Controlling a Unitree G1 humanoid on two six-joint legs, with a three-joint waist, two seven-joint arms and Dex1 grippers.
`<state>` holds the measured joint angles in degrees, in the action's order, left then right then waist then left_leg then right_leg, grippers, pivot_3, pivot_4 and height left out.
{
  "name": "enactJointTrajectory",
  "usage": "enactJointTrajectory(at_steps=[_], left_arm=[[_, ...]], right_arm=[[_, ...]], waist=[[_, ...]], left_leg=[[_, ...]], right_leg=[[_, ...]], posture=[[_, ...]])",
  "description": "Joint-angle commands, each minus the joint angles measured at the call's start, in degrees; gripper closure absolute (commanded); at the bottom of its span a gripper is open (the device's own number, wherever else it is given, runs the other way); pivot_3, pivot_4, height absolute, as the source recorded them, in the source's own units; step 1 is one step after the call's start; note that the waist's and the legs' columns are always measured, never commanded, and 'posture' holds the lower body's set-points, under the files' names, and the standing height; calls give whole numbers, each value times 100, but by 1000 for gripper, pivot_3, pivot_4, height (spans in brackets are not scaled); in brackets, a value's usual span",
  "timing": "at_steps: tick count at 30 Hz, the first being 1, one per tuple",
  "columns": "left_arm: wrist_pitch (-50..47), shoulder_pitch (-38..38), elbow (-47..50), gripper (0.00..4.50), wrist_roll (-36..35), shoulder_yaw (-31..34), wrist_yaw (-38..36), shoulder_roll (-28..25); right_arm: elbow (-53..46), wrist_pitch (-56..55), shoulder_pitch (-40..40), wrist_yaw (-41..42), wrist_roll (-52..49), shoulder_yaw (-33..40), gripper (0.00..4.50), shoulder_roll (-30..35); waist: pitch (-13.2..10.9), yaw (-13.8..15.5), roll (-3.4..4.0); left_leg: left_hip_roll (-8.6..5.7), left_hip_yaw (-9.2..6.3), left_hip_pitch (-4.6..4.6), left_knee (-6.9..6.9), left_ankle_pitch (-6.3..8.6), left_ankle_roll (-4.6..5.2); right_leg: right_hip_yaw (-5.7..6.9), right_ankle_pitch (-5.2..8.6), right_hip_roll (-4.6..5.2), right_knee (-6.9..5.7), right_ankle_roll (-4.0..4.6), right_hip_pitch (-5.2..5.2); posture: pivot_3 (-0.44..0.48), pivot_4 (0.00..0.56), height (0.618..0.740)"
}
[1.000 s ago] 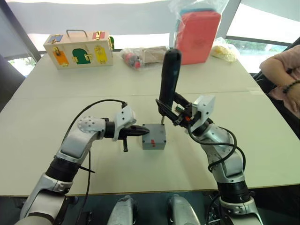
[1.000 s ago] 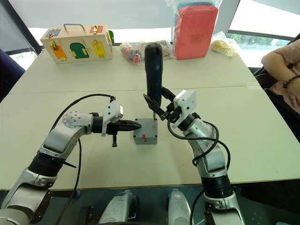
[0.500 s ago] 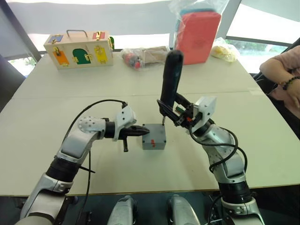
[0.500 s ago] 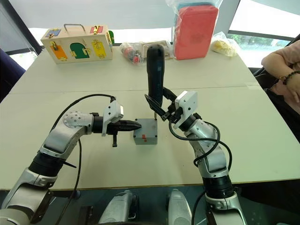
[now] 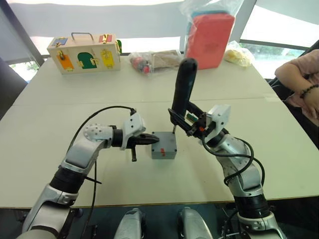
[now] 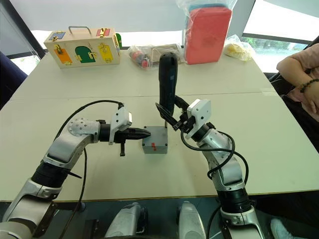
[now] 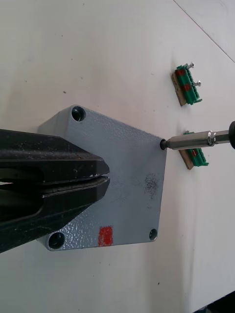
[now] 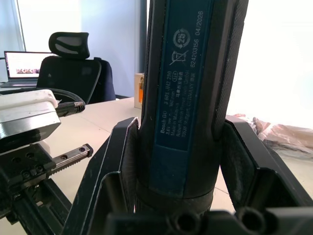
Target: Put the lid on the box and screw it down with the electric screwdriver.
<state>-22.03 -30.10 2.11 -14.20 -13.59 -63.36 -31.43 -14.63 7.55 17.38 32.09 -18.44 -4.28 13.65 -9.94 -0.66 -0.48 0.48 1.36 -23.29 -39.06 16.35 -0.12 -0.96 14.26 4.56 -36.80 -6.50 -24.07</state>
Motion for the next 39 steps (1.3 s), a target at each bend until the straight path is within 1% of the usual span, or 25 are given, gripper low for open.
enactJointTrajectory(at_steps=[1, 7, 10, 11, 19, 23, 25, 30, 39], left_arm=[[-41, 21, -75, 4500, 91, -127, -17, -3], [45, 64, -111, 4500, 156, -161, -46, -37], [108, 84, -137, 4500, 212, -192, -49, -35], [112, 86, -141, 4500, 214, -196, -45, -27], [94, 152, -64, 4500, 192, -217, -12, -5], [96, 173, -54, 4500, 195, -230, 0, 13], [111, 176, -79, 4500, 200, -235, 4, 26], [140, 208, -120, 4500, 226, -251, 8, 45], [154, 284, -158, 4500, 290, -248, 7, 56]], right_arm=[[170, 516, -214, -102, 168, -303, 2638, 18], [133, 782, -340, -239, 176, -365, 2638, 5], [155, 779, -438, -212, 283, -451, 2638, 80], [156, 826, -467, -223, 290, -456, 2638, 86], [120, 977, -651, -210, 439, -559, 2638, 257], [139, 1175, -682, -244, 416, -541, 2638, 299], [138, 1329, -689, -259, 382, -539, 2638, 304], [69, 1780, -690, -318, 274, -540, 2638, 290], [32, 2020, -655, -430, 284, -548, 2638, 322]], waist=[[18, 0, -10], [47, -3, -24], [68, -6, -24], [80, -9, -23], [135, -9, -34], [151, -8, -52], [169, -7, -66], [205, -10, -68], [251, -11, -76]], left_leg=[[0, 0, 2, 0, 0, 0], [4, -3, 27, 6, 6, 9], [9, -2, 93, 25, 20, 33], [15, -3, 97, 28, 22, 35], [23, -3, 104, 34, 23, 37], [24, -1, 144, 57, 24, 36], [22, 4, 187, 88, 24, 36], [29, 0, 192, 98, 24, 36], [35, -1, 197, 108, 25, 36]], right_leg=[[0, 0, 0, 0, 0, 3], [3, 4, -2, 14, 5, 33], [6, 11, -4, 45, 13, 101], [7, 18, -6, 53, 26, 108], [7, 19, -5, 61, 28, 117], [7, 24, -1, 72, 38, 148], [5, 38, 5, 78, 62, 177], [7, 44, 3, 77, 69, 176], [10, 52, 10, 79, 85, 176]], posture=[[0, 150, 730], [0, 150, 730], [0, 150, 730], [0, 150, 730], [0, 150, 730], [0, 150, 730], [0, 150, 730], [0, 150, 730], [0, 150, 730]])
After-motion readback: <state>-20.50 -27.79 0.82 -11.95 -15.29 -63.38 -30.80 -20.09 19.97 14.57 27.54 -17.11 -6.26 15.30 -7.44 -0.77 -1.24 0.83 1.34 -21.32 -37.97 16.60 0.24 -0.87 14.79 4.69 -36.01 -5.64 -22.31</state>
